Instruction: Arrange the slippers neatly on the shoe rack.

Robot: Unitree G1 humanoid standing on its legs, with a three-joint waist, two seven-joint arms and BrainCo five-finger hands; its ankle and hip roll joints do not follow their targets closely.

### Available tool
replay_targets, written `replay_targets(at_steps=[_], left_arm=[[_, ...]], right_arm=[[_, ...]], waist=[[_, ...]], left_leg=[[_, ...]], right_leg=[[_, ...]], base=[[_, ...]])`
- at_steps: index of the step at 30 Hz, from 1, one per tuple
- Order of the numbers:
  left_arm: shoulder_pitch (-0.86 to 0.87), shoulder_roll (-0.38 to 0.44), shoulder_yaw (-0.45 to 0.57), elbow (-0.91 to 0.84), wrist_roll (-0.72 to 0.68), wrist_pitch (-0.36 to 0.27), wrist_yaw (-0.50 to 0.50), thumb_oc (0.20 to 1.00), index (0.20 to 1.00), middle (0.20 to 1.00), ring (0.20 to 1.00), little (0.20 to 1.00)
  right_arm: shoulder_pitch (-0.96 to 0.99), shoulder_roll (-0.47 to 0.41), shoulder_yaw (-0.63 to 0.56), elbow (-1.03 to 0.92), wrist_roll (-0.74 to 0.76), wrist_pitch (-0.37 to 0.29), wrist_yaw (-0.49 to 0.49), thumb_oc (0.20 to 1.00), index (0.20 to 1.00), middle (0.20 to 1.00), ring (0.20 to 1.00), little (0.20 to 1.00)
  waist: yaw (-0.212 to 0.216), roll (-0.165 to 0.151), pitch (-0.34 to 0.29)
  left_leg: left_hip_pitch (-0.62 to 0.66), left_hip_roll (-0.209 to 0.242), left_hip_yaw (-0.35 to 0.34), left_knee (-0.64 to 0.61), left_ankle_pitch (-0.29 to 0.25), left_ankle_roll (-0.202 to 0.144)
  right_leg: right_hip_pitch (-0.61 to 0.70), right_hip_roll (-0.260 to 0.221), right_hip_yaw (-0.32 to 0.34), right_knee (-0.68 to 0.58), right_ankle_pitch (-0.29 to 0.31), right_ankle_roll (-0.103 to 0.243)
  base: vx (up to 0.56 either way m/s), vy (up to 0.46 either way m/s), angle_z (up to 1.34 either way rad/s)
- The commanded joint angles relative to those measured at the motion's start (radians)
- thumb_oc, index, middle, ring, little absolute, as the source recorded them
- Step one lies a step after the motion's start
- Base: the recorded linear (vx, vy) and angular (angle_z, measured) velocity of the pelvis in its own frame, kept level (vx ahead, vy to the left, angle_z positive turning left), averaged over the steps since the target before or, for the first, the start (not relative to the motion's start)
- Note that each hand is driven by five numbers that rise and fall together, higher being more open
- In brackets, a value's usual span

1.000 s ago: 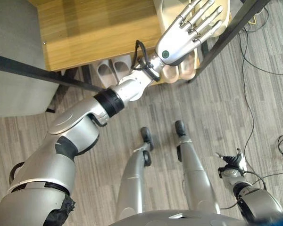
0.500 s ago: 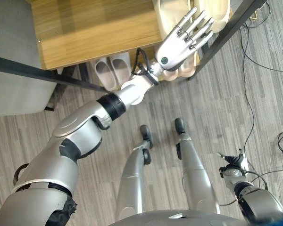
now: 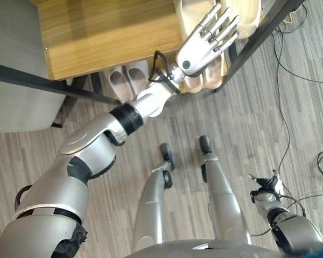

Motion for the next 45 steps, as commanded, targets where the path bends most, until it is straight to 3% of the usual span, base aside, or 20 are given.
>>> replay_targets(at_steps=[1,8,9,18,36,45], left_arm=[[-0.086,-0.042,0.043,0.098,0.022,0.033,0.006,1.000,1.000,1.000,1.000,1.000],[-0.072,-0.101,0.051,0.234,-0.017,0.065,0.025,1.000,1.000,1.000,1.000,1.000],[-0.065,-0.110,0.056,0.263,-0.028,0.072,0.032,1.000,1.000,1.000,1.000,1.000],[-0.046,-0.150,0.075,0.360,-0.071,0.083,0.038,1.000,1.000,1.000,1.000,1.000],[-0.112,-0.150,0.121,0.429,-0.132,0.128,-0.032,1.000,1.000,1.000,1.000,1.000],[-0.131,-0.218,0.147,0.498,-0.163,0.138,-0.120,1.000,1.000,1.000,1.000,1.000]], right_arm=[[0.028,-0.068,0.023,0.020,-0.008,0.016,-0.009,1.000,1.000,1.000,1.000,1.000],[0.023,-0.065,0.040,0.026,-0.019,0.017,-0.015,1.000,1.000,1.000,1.000,1.000],[0.024,-0.064,0.047,0.029,-0.027,0.018,-0.019,1.000,1.000,1.000,1.000,1.000],[0.025,-0.068,0.056,0.037,-0.034,0.017,-0.020,1.000,1.000,1.000,1.000,1.000],[0.045,-0.057,0.077,0.021,-0.047,0.010,-0.006,1.000,1.000,1.000,1.000,1.000],[0.040,-0.053,0.079,0.022,-0.039,0.009,0.010,1.000,1.000,1.000,1.000,1.000]], waist=[[-0.029,0.035,-0.049],[-0.040,0.032,-0.051],[-0.042,0.032,-0.058],[-0.051,0.028,-0.069],[-0.048,0.020,-0.087],[-0.050,0.013,-0.093]], left_leg=[[-0.046,0.038,-0.070,-0.071,0.005,-0.038],[-0.044,0.041,-0.068,-0.069,0.003,-0.036],[-0.036,0.044,-0.075,-0.062,-0.031,-0.040],[-0.041,0.051,-0.073,-0.058,-0.031,-0.041],[-0.024,0.057,-0.077,-0.058,-0.027,-0.046],[-0.019,0.059,-0.076,-0.062,-0.024,-0.048]], right_leg=[[-0.036,-0.047,-0.077,-0.048,0.034,0.040],[-0.038,-0.044,-0.074,-0.048,0.035,0.038],[-0.031,-0.042,-0.069,-0.041,0.006,0.042],[-0.035,-0.037,-0.067,-0.039,0.008,0.040],[-0.019,-0.030,-0.074,-0.041,0.008,0.035],[-0.016,-0.030,-0.078,-0.044,0.010,0.032]], base=[[0.00,0.000,0.00],[0.02,0.003,0.00],[0.10,0.019,-0.01],[0.01,0.002,0.00],[0.00,0.000,0.00],[0.00,0.000,0.00]])
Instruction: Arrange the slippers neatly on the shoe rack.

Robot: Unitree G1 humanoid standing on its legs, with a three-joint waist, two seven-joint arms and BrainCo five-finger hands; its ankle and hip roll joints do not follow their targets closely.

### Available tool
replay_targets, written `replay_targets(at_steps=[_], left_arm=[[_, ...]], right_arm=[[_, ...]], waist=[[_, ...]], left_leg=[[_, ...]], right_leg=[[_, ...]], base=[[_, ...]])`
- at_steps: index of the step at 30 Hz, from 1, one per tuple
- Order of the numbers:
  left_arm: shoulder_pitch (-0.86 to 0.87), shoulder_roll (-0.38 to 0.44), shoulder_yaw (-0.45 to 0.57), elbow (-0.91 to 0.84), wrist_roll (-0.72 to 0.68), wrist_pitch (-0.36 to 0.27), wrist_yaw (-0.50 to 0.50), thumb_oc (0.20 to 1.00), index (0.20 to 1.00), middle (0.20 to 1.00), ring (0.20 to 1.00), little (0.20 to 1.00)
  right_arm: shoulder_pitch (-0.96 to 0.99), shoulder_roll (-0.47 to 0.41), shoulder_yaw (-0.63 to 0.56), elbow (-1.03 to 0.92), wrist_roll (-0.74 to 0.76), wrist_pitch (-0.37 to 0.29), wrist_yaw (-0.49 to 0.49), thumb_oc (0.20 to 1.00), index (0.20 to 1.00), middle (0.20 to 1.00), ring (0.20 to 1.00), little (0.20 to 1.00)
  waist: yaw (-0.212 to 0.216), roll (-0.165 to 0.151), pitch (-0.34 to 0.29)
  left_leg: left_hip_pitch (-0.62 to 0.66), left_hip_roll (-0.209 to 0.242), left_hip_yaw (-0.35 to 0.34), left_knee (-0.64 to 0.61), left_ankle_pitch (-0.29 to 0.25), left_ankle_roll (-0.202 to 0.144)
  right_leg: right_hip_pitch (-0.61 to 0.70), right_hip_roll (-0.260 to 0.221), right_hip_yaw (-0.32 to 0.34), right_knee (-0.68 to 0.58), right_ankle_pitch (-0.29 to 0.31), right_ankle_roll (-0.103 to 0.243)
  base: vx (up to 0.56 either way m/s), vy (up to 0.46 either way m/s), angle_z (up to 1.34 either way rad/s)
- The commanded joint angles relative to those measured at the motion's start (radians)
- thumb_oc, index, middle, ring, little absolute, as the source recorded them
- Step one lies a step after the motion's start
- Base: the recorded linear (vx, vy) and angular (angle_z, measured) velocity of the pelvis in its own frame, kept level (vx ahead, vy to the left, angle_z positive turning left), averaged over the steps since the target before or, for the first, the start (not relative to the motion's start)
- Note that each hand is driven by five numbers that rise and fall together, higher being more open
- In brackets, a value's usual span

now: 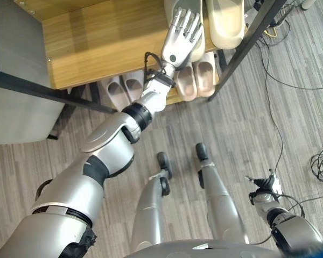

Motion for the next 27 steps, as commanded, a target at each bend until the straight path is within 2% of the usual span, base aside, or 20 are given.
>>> replay_targets(at_steps=[1,6,12,23,27], left_arm=[[-0.121,-0.052,0.067,0.147,-0.025,0.026,-0.052,1.000,1.000,1.000,1.000,1.000],[-0.148,-0.096,0.070,0.179,-0.031,0.027,-0.131,1.000,1.000,1.000,1.000,1.000],[-0.170,-0.108,0.063,0.200,-0.040,0.015,-0.161,1.000,1.000,1.000,1.000,1.000],[-0.179,-0.043,0.081,0.192,-0.107,-0.002,-0.148,1.000,1.000,1.000,1.000,1.000],[-0.137,-0.019,0.098,0.176,-0.145,-0.032,-0.173,1.000,1.000,1.000,1.000,1.000]], right_arm=[[0.033,-0.055,0.027,0.023,0.011,-0.006,0.002,1.000,1.000,1.000,1.000,1.000],[0.027,-0.051,0.025,0.026,0.031,-0.003,0.019,1.000,1.000,1.000,1.000,1.000],[0.034,-0.050,0.029,0.030,0.041,-0.003,0.042,1.000,1.000,1.000,1.000,1.000],[0.042,-0.054,0.032,0.026,0.055,0.006,0.083,1.000,1.000,1.000,1.000,1.000],[0.051,-0.055,0.020,0.022,0.057,0.016,0.094,1.000,1.000,1.000,1.000,1.000]], waist=[[-0.017,0.027,-0.027],[-0.016,0.027,-0.030],[-0.016,0.022,-0.040],[-0.006,0.017,-0.049],[0.004,0.017,-0.051]], left_leg=[[-0.022,0.056,-0.076,-0.074,-0.018,-0.052],[-0.024,0.056,-0.077,-0.077,-0.017,-0.051],[-0.016,0.054,-0.078,-0.086,-0.016,-0.051],[-0.007,0.055,-0.078,-0.083,-0.012,-0.050],[-0.004,0.053,-0.080,-0.085,-0.010,-0.049]], right_leg=[[-0.026,-0.032,-0.080,-0.039,0.012,0.021],[-0.031,-0.032,-0.083,-0.035,0.013,0.019],[-0.027,-0.031,-0.081,-0.044,0.017,0.019],[-0.014,-0.034,-0.089,-0.046,0.020,0.020],[-0.010,-0.036,-0.091,-0.045,0.021,0.020]], base=[[0.00,0.000,0.00],[0.00,0.000,0.00],[0.00,0.000,0.00],[0.00,0.000,0.00],[0.00,0.000,0.00]])
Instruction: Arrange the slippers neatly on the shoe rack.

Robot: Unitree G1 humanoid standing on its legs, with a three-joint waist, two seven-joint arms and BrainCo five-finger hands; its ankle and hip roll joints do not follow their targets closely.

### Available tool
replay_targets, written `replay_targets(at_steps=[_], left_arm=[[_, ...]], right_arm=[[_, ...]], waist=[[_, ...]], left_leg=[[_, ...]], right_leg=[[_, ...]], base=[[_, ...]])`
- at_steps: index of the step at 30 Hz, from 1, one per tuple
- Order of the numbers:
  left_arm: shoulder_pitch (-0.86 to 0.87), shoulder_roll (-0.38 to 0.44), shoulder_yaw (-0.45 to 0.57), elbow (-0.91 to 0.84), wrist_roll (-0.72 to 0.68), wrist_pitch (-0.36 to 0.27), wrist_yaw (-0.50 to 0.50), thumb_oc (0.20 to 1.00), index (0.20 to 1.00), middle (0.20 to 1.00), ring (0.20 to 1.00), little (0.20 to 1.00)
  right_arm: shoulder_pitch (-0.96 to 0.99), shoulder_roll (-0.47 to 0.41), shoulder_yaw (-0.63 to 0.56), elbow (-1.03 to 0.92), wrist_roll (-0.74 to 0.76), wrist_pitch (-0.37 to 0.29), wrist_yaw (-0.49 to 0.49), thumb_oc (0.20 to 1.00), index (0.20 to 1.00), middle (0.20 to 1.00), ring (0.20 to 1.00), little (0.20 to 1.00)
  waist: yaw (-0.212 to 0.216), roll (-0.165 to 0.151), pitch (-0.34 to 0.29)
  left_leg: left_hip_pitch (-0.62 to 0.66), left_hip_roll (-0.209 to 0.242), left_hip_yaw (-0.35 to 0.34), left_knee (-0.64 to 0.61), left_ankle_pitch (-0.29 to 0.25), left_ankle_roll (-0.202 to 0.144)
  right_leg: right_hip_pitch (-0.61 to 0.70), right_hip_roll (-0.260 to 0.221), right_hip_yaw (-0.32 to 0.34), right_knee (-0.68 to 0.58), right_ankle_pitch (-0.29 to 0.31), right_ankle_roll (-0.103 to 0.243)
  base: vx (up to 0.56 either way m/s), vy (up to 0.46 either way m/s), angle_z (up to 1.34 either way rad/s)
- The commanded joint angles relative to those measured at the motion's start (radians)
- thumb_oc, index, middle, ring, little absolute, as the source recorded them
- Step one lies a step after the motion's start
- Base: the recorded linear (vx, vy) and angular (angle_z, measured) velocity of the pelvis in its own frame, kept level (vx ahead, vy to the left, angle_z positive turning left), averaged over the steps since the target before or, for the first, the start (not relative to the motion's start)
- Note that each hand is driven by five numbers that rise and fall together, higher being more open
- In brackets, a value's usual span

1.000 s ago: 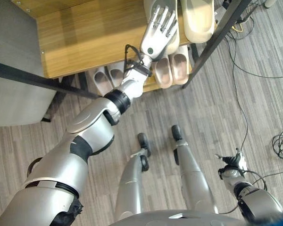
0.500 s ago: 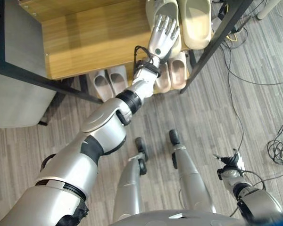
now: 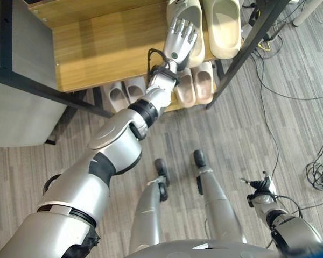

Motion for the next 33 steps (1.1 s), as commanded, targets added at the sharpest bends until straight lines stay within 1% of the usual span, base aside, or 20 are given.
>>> replay_targets(at_steps=[1,3,4,5,7,8,11,14,16,20,25,27,29,33], left_arm=[[-0.090,0.027,0.095,0.082,-0.045,-0.013,-0.006,1.000,1.000,1.000,1.000,1.000],[-0.071,0.034,0.114,0.073,-0.092,-0.037,-0.028,1.000,1.000,1.000,1.000,1.000],[-0.034,0.046,0.138,0.047,-0.164,-0.081,-0.083,1.000,1.000,1.000,1.000,1.000],[-0.034,0.047,0.139,0.045,-0.164,-0.081,-0.084,1.000,1.000,1.000,1.000,1.000],[0.000,0.054,0.170,0.012,-0.262,-0.126,-0.129,1.000,1.000,1.000,1.000,1.000],[0.020,0.062,0.183,-0.029,-0.307,-0.149,-0.155,1.000,1.000,1.000,1.000,1.000],[0.069,0.087,0.193,-0.158,-0.371,-0.188,-0.203,1.000,1.000,1.000,1.000,1.000],[0.114,0.138,0.190,-0.318,-0.424,-0.230,-0.262,1.000,1.000,1.000,1.000,1.000],[0.135,0.157,0.190,-0.392,-0.461,-0.251,-0.284,1.000,1.000,1.000,1.000,1.000],[0.157,0.142,0.201,-0.457,-0.514,-0.281,-0.267,1.000,1.000,1.000,1.000,1.000],[0.168,0.095,0.236,-0.463,-0.594,-0.309,-0.222,1.000,1.000,1.000,1.000,1.000],[0.173,0.087,0.255,-0.465,-0.619,-0.326,-0.179,1.000,1.000,1.000,1.000,1.000],[0.179,0.089,0.269,-0.454,-0.628,-0.352,-0.108,1.000,1.000,1.000,1.000,1.000],[0.199,0.099,0.328,-0.449,-0.691,-0.379,-0.010,1.000,1.000,1.000,1.000,1.000]], right_arm=[[0.045,-0.060,-0.001,0.022,0.037,0.014,-0.001,1.000,1.000,1.000,1.000,1.000],[0.041,-0.063,-0.008,0.021,0.038,0.022,0.000,1.000,1.000,1.000,1.000,1.000],[0.038,-0.069,-0.016,0.018,0.035,0.042,0.006,1.000,1.000,1.000,1.000,1.000],[0.038,-0.069,-0.016,0.017,0.035,0.042,0.006,1.000,1.000,1.000,1.000,1.000],[0.045,-0.066,-0.024,0.011,0.027,0.057,0.008,1.000,1.000,1.000,1.000,1.000],[0.048,-0.064,-0.030,0.005,0.018,0.068,0.009,1.000,1.000,1.000,1.000,1.000],[0.057,-0.054,-0.044,-0.007,0.005,0.087,0.013,1.000,1.000,1.000,1.000,1.000],[0.054,-0.052,-0.052,-0.019,-0.014,0.110,0.030,1.000,1.000,1.000,1.000,1.000],[0.050,-0.055,-0.057,-0.018,-0.026,0.121,0.035,1.000,1.000,1.000,1.000,1.000],[0.048,-0.047,-0.051,-0.018,-0.047,0.130,0.039,1.000,1.000,1.000,1.000,1.000],[0.044,-0.057,-0.042,-0.012,-0.063,0.141,0.043,1.000,1.000,1.000,1.000,1.000],[0.051,-0.060,-0.038,-0.011,-0.069,0.142,0.045,1.000,1.000,1.000,1.000,1.000],[0.060,-0.060,-0.039,-0.003,-0.073,0.140,0.044,1.000,1.000,1.000,1.000,1.000],[0.070,-0.066,-0.041,0.002,-0.080,0.140,0.041,1.000,1.000,1.000,1.000,1.000]], waist=[[-0.006,0.038,0.009],[0.000,0.038,0.009],[0.008,0.038,0.009],[0.007,0.039,0.008],[0.014,0.041,0.007],[0.017,0.039,0.010],[0.029,0.044,0.008],[0.042,0.046,0.010],[0.046,0.046,0.010],[0.048,0.043,0.016],[0.047,0.040,0.022],[0.046,0.041,0.023],[0.044,0.040,0.023],[0.042,0.044,0.020]], left_leg=[[-0.008,0.049,-0.080,-0.086,-0.008,-0.048],[-0.007,0.047,-0.082,-0.086,-0.006,-0.048],[-0.004,0.044,-0.081,-0.087,-0.004,-0.048],[-0.004,0.044,-0.081,-0.088,-0.004,-0.047],[-0.002,0.040,-0.080,-0.090,0.000,-0.047],[-0.013,0.036,-0.076,-0.098,0.038,-0.042],[-0.008,0.028,-0.076,-0.106,0.043,-0.041],[-0.004,0.022,-0.077,-0.110,0.046,-0.042],[-0.001,0.020,-0.077,-0.114,0.049,-0.042],[0.006,0.016,-0.075,-0.116,0.053,-0.043],[0.008,0.010,-0.071,-0.118,0.056,-0.041],[0.008,0.011,-0.070,-0.118,0.056,-0.040],[0.011,0.011,-0.070,-0.118,0.056,-0.040],[0.016,0.012,-0.068,-0.120,0.056,-0.039]], right_leg=[[-0.019,-0.038,-0.087,-0.035,0.010,0.027],[-0.019,-0.039,-0.090,-0.032,0.009,0.026],[-0.016,-0.041,-0.092,-0.032,0.010,0.026],[-0.016,-0.041,-0.092,-0.033,0.010,0.026],[-0.014,-0.041,-0.094,-0.031,0.010,0.025],[-0.022,-0.044,-0.098,-0.043,0.044,0.020],[-0.018,-0.043,-0.099,-0.044,0.043,0.020],[-0.016,-0.045,-0.099,-0.041,0.042,0.022],[-0.014,-0.047,-0.100,-0.040,0.042,0.023],[-0.011,-0.049,-0.102,-0.035,0.041,0.024],[-0.015,-0.053,-0.097,-0.038,0.050,0.026],[-0.018,-0.055,-0.095,-0.036,0.051,0.026],[-0.017,-0.057,-0.095,-0.039,0.053,0.027],[-0.014,-0.059,-0.093,-0.037,0.054,0.026]], base=[[0.00,0.000,0.00],[0.00,0.000,0.00],[0.00,0.000,0.00],[0.00,0.000,0.00],[-0.04,0.005,0.01],[-0.08,0.010,0.03],[-0.03,0.005,0.04],[-0.01,0.008,0.04],[0.00,0.000,0.00],[0.00,0.000,0.00],[0.00,0.000,0.00],[0.00,0.000,0.00],[0.00,0.000,0.00],[0.00,0.000,0.00]])
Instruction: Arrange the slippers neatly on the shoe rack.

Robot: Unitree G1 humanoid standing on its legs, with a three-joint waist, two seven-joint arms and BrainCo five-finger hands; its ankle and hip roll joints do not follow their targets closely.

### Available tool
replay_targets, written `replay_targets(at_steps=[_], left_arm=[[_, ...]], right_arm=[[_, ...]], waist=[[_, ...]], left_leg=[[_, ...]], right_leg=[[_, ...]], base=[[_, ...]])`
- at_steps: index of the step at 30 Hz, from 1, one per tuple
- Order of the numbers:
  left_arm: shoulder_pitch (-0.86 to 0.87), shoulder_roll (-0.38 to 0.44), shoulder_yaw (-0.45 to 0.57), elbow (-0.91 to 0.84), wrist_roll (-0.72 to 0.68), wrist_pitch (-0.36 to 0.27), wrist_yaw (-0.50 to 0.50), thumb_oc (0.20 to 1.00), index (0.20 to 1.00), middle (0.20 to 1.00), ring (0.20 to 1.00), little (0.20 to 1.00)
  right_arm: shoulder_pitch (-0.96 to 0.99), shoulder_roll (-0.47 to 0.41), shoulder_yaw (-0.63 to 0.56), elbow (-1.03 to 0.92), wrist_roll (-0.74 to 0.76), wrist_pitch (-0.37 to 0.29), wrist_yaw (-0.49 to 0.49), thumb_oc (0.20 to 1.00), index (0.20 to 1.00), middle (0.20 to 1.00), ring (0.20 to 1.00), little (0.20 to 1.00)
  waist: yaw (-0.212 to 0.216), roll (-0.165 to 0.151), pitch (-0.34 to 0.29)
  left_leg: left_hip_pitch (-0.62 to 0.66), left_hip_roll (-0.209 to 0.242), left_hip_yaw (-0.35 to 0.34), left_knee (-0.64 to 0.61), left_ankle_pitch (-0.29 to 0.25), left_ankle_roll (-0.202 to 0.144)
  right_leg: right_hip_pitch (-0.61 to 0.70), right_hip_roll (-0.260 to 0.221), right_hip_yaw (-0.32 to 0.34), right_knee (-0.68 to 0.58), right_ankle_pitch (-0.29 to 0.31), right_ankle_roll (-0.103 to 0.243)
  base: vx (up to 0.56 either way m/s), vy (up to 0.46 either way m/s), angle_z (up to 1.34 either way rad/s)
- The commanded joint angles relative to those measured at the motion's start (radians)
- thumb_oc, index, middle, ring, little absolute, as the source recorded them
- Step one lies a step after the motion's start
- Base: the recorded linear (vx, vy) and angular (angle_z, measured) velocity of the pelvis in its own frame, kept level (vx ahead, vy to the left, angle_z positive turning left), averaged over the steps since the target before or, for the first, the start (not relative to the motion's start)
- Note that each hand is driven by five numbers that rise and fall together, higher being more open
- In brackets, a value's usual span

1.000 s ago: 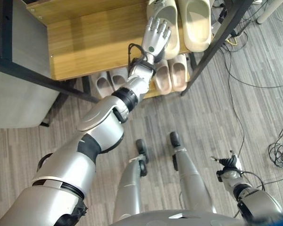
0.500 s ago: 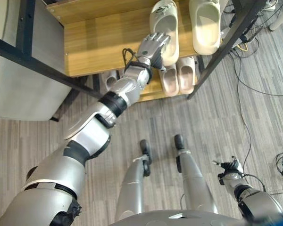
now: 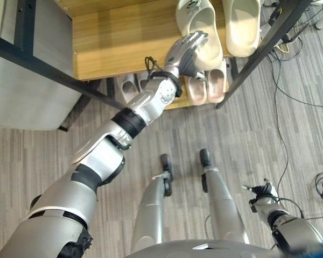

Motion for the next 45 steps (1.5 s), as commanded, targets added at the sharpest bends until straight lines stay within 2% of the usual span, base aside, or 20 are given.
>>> replay_targets(at_steps=[1,2,4,6,12,18,22,23,24,25,26,31,33,42,45], left_arm=[[-0.004,-0.031,0.124,0.014,-0.081,-0.078,0.136,1.000,1.000,1.000,1.000,1.000],[0.011,-0.026,0.161,0.018,-0.106,-0.090,0.186,1.000,1.000,1.000,1.000,1.000],[0.012,-0.026,0.161,0.018,-0.106,-0.090,0.186,1.000,1.000,1.000,1.000,1.000],[0.035,-0.020,0.231,0.028,-0.161,-0.094,0.261,1.000,1.000,1.000,1.000,1.000],[0.042,-0.021,0.300,0.048,-0.196,-0.086,0.340,1.000,1.000,1.000,1.000,1.000],[0.043,-0.018,0.343,0.047,-0.246,-0.094,0.358,1.000,1.000,1.000,1.000,1.000],[0.043,-0.036,0.321,0.095,-0.272,-0.087,0.303,1.000,1.000,1.000,1.000,1.000],[0.052,-0.046,0.314,0.109,-0.300,-0.088,0.264,1.000,1.000,1.000,1.000,1.000],[0.057,-0.051,0.306,0.111,-0.310,-0.086,0.238,1.000,1.000,1.000,1.000,1.000],[0.055,-0.056,0.299,0.117,-0.314,-0.083,0.225,1.000,1.000,1.000,1.000,1.000],[0.055,-0.070,0.289,0.130,-0.315,-0.082,0.214,1.000,1.000,1.000,1.000,1.000],[0.050,-0.131,0.267,0.171,-0.372,-0.080,0.153,1.000,1.000,1.000,1.000,1.000],[0.028,-0.181,0.257,0.202,-0.391,-0.077,0.155,1.000,1.000,1.000,1.000,1.000],[-0.036,-0.253,0.239,0.273,-0.415,-0.076,0.170,1.000,1.000,1.000,1.000,1.000],[-0.072,-0.305,0.237,0.309,-0.440,-0.079,0.182,1.000,1.000,1.000,1.000,1.000]], right_arm=[[0.065,-0.061,0.001,0.005,-0.018,0.010,-0.009,1.000,1.000,1.000,1.000,1.000],[0.074,-0.060,-0.003,0.004,-0.019,0.006,-0.010,1.000,1.000,1.000,1.000,1.000],[0.074,-0.060,-0.003,0.004,-0.019,0.006,-0.010,1.000,1.000,1.000,1.000,1.000],[0.071,-0.064,0.005,0.001,-0.029,0.001,-0.012,1.000,1.000,1.000,1.000,1.000],[0.062,-0.071,0.020,-0.001,-0.038,-0.006,-0.015,1.000,1.000,1.000,1.000,1.000],[0.056,-0.071,0.025,-0.002,-0.041,-0.006,-0.016,1.000,1.000,1.000,1.000,1.000],[0.056,-0.079,0.026,0.007,-0.039,-0.003,-0.016,1.000,1.000,1.000,1.000,1.000],[0.054,-0.084,0.026,0.013,-0.041,0.002,-0.013,1.000,1.000,1.000,1.000,1.000],[0.049,-0.086,0.024,0.015,-0.041,0.007,-0.011,1.000,1.000,1.000,1.000,1.000],[0.046,-0.085,0.021,0.015,-0.038,0.009,-0.012,1.000,1.000,1.000,1.000,1.000],[0.046,-0.080,0.022,0.016,-0.037,0.010,-0.014,1.000,1.000,1.000,1.000,1.000],[0.035,-0.067,0.031,0.011,-0.041,0.020,-0.024,1.000,1.000,1.000,1.000,1.000],[0.029,-0.054,0.037,0.011,-0.039,0.022,-0.029,1.000,1.000,1.000,1.000,1.000],[0.021,-0.045,0.057,0.020,-0.041,0.026,-0.042,1.000,1.000,1.000,1.000,1.000],[0.018,-0.038,0.070,0.024,-0.039,0.023,-0.046,1.000,1.000,1.000,1.000,1.000]], waist=[[-0.024,0.046,-0.043],[-0.026,0.043,-0.047],[-0.027,0.043,-0.047],[-0.032,0.037,-0.053],[-0.035,0.029,-0.059],[-0.033,0.030,-0.060],[-0.033,0.031,-0.060],[-0.031,0.036,-0.065],[-0.029,0.038,-0.066],[-0.030,0.036,-0.062],[-0.029,0.039,-0.066],[-0.030,0.041,-0.059],[-0.035,0.039,-0.056],[-0.051,0.035,-0.049],[-0.061,0.033,-0.048]], left_leg=[[-0.032,0.016,-0.058,-0.099,0.044,-0.021],[-0.031,0.016,-0.057,-0.100,0.044,-0.022],[-0.030,0.016,-0.058,-0.100,0.044,-0.022],[-0.031,0.018,-0.058,-0.101,0.045,-0.023],[-0.028,0.018,-0.061,-0.111,0.044,-0.025],[-0.026,0.018,-0.063,-0.114,0.042,-0.025],[-0.029,0.019,-0.062,-0.112,0.045,-0.025],[-0.017,0.019,-0.067,-0.107,0.011,-0.029],[-0.018,0.019,-0.066,-0.107,0.011,-0.029],[-0.031,0.019,-0.061,-0.111,0.046,-0.023],[-0.020,0.018,-0.066,-0.106,0.012,-0.028],[-0.029,0.018,-0.063,-0.101,0.012,-0.025],[-0.029,0.018,-0.063,-0.101,0.012,-0.025],[-0.030,0.020,-0.058,-0.101,0.011,-0.025],[-0.028,0.023,-0.057,-0.097,0.010,-0.025]], right_leg=[[-0.045,-0.052,-0.072,-0.064,0.075,0.045],[-0.042,-0.051,-0.072,-0.067,0.074,0.044],[-0.042,-0.051,-0.072,-0.067,0.074,0.044],[-0.041,-0.048,-0.071,-0.069,0.074,0.042],[-0.035,-0.047,-0.075,-0.081,0.072,0.043],[-0.034,-0.046,-0.076,-0.080,0.069,0.043],[-0.036,-0.047,-0.078,-0.077,0.069,0.044],[-0.027,-0.045,-0.075,-0.065,0.036,0.048],[-0.027,-0.045,-0.074,-0.065,0.035,0.048],[-0.037,-0.047,-0.076,-0.075,0.068,0.044],[-0.030,-0.045,-0.075,-0.061,0.035,0.049],[-0.039,-0.047,-0.074,-0.056,0.035,0.049],[-0.042,-0.045,-0.072,-0.058,0.036,0.050],[-0.051,-0.043,-0.069,-0.060,0.038,0.050],[-0.051,-0.041,-0.069,-0.058,0.037,0.050]], base=[[0.00,0.000,0.00],[0.00,0.000,0.00],[0.00,0.000,0.00],[0.00,0.000,0.00],[0.00,0.000,0.00],[0.00,0.000,0.00],[0.03,0.004,0.00],[0.10,0.018,0.00],[0.00,0.000,0.00],[0.00,0.000,0.00],[0.00,0.000,0.00],[0.02,0.002,0.00],[0.00,0.000,0.00],[0.00,0.000,0.00],[0.00,0.000,0.00]])
